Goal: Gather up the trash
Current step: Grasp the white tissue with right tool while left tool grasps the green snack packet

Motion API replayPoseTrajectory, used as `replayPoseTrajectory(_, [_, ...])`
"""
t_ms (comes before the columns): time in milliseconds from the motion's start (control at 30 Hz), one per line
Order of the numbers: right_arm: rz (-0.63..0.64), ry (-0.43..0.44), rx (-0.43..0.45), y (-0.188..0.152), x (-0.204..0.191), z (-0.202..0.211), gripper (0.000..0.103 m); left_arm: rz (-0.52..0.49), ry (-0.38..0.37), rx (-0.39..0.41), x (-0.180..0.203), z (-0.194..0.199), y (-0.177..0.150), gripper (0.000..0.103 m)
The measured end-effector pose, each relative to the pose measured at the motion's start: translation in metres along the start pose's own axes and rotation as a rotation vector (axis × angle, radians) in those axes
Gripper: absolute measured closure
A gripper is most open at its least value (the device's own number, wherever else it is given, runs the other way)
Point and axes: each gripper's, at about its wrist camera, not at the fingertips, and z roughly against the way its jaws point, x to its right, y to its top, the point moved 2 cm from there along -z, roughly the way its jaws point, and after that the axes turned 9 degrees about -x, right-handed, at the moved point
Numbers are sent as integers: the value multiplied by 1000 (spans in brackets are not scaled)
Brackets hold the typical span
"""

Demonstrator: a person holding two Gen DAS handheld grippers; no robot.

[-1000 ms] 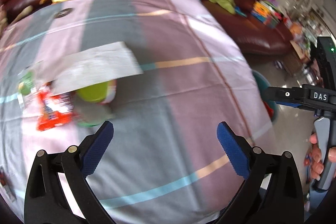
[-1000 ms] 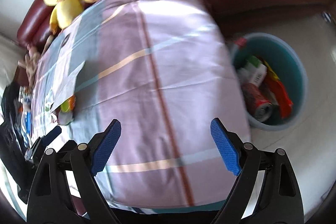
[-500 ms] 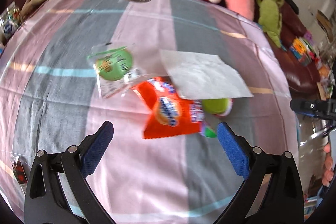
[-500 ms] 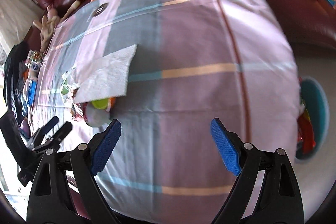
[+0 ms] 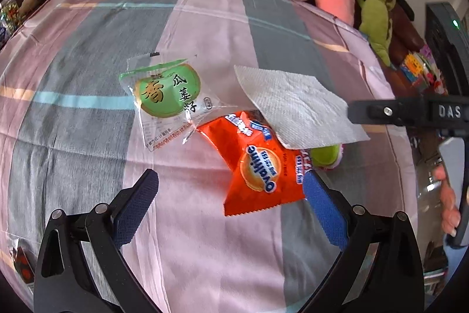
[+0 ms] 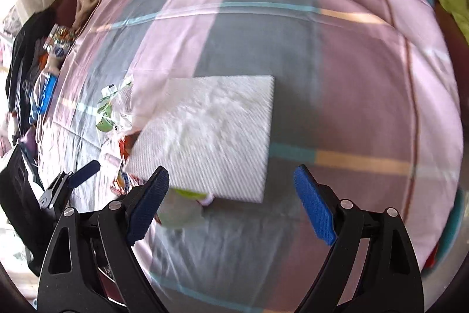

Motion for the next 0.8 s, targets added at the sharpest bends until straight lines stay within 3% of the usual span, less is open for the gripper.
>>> replayPoseTrajectory(267, [60, 0, -41, 32, -16, -33, 20, 13, -35, -28, -8, -15, 8, 4])
replayPoseTrajectory(467, [43, 33, -90, 32, -11, -58, 20, -24, -9, -12, -3, -21, 9, 4])
replayPoseTrajectory(567, [55, 41, -56, 25, -10, -56, 22, -34, 3, -2, 0, -22, 9, 4])
replayPoseTrajectory(633, [62, 21, -36, 20, -9, -54, 37, -45, -10, 1, 4, -23, 8, 4])
replayPoseTrajectory(700, [66, -10, -17, 15, -5, -50, 66, -59, -15, 2, 10, -25, 7, 4])
replayPoseTrajectory(800, [5, 52, -29, 10, 9, -46, 76, -72, -18, -7, 17, -26, 6, 4])
